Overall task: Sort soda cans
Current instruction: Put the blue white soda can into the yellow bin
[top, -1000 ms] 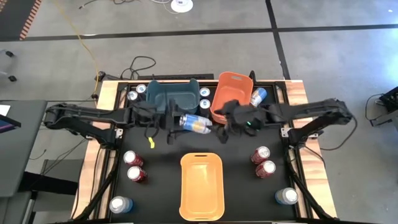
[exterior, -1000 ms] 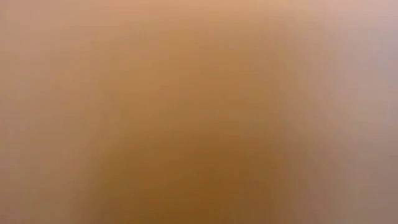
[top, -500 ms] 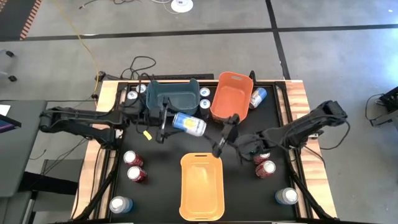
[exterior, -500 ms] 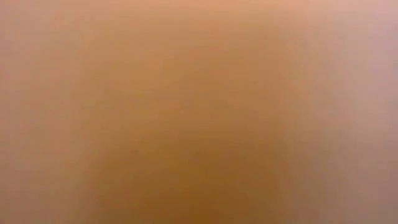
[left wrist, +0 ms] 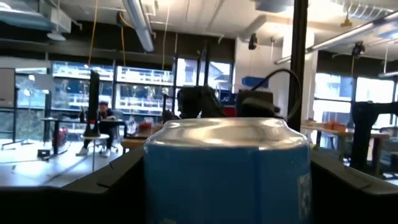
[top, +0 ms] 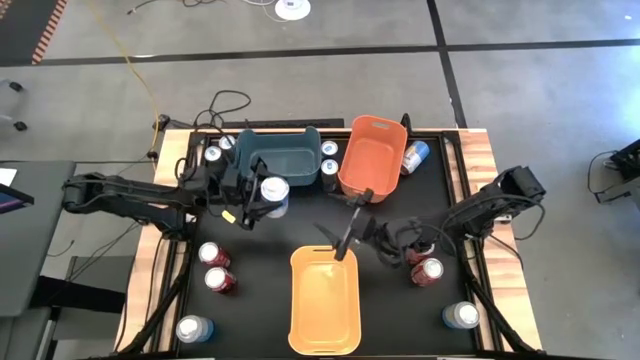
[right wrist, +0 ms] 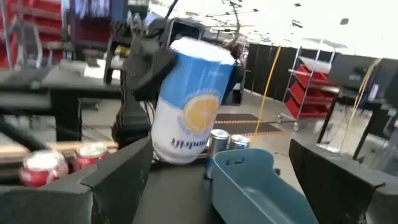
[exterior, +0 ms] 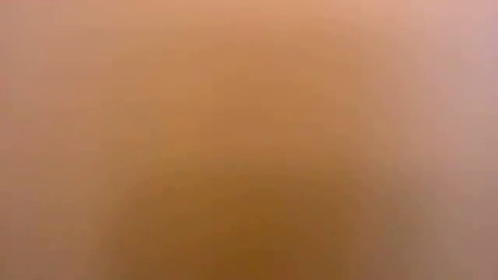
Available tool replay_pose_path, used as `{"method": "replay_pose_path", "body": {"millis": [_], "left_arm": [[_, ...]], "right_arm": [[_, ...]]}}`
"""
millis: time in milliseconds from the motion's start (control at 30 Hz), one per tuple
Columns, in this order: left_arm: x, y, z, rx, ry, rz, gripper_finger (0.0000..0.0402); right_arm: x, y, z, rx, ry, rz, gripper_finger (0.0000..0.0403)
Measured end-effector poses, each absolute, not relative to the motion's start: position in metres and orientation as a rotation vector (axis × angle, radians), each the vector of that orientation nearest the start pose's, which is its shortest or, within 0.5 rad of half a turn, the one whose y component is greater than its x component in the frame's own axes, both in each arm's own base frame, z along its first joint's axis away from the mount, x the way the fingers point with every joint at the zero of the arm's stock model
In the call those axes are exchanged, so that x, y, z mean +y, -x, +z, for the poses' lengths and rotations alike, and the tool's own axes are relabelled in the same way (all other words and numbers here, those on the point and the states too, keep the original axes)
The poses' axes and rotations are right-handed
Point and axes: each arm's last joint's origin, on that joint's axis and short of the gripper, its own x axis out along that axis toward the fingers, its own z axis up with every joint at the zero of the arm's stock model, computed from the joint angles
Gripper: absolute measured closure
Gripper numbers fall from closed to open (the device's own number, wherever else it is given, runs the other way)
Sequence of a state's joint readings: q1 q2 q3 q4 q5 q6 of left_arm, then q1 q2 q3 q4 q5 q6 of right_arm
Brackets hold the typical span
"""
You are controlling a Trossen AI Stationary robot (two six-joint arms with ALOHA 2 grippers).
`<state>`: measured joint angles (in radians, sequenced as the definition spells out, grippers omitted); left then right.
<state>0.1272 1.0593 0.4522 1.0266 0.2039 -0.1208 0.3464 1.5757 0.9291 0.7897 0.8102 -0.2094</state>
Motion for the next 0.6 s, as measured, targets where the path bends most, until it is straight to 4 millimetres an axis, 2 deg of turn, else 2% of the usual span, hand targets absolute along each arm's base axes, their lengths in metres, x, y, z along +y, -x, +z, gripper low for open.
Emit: {"method": "replay_pose_path", "body": {"millis": [133, 267, 400, 600], "left_arm": [[0.021, -0.213, 0.282, -0.409, 0.046, -0.100, 0.0106], [0.021, -0.213, 0.287, -0.429, 0.042, -0.097, 0.0105], [0.021, -0.212, 0.296, -0.496, 0.043, -0.098, 0.0105], [0.021, -0.205, 0.308, -0.629, 0.031, -0.108, 0.0105]], "right_arm": [[0.087, -0.330, 0.279, -0.084, 0.032, -0.483, 0.0007], [0.071, -0.336, 0.272, -0.062, -0.095, -0.401, 0.0007], [0.058, -0.352, 0.256, -0.081, -0.192, -0.303, 0.0005], [0.054, -0.373, 0.231, -0.269, -0.203, -0.245, 0.0003]]}}
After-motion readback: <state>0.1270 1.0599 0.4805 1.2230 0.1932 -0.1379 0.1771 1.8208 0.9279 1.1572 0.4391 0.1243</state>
